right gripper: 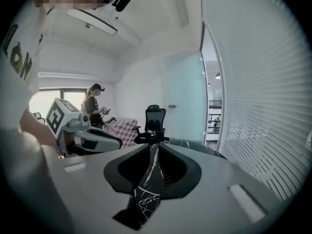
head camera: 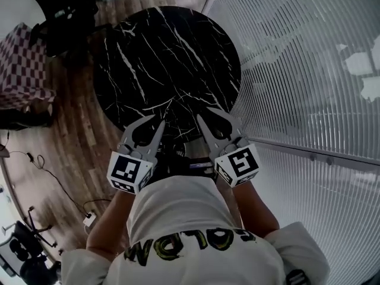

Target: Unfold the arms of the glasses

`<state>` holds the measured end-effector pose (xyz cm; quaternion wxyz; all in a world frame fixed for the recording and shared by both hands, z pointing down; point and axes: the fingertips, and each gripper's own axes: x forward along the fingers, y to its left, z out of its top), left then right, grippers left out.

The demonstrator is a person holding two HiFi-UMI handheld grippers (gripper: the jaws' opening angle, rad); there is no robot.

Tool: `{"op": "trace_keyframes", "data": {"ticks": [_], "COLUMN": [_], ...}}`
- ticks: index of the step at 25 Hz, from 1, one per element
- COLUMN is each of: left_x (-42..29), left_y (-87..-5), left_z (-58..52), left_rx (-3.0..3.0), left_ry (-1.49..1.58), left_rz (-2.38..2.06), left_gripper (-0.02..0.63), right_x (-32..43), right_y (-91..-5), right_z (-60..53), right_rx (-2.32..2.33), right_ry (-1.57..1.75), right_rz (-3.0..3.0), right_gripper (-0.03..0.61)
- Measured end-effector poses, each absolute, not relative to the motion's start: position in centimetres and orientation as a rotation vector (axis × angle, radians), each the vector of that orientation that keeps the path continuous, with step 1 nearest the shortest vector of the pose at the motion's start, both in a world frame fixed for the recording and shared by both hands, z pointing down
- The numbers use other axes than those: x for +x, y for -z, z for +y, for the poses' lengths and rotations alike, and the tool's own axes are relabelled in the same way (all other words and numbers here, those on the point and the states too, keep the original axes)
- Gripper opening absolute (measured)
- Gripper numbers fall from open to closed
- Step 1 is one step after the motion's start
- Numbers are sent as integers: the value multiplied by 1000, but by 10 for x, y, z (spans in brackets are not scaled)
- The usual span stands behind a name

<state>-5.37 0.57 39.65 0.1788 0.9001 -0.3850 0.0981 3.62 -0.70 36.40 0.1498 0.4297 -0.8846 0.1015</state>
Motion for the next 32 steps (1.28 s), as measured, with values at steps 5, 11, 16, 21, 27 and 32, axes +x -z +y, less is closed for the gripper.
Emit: {"op": "trace_keyframes", "data": {"ticks": [5,11,16,21,27,32], "left_x": [-47,-36,-35,-37,-34,-35], "left_y": [-354,-332,-321,-320,-327,-334], "left_z": [8,14,17,19,21,21], "left_rx": [2568,2590,2601,2602,2588,2582], "left_ry": [-157,-109,-103,-105,-121,-125], "left_rz": [-1111,-1086,-1102,-1121,-1103,-1087], "left_gripper": [3,3,3,3,3,3], "right_x": [27,20,15,11,9,8], "right_y": [-326,-299,-288,-291,-294,-301], "right_z": [4,18,26,27,27,25], "right_rx": [1252,1284,1291,1289,1272,1269], "right_ry": [-273,-270,-221,-228,-237,-245], "right_rz": [-2604,-2659,-2677,-2686,-2688,-2676], "right_gripper": [58,30,17,11,8,8]}}
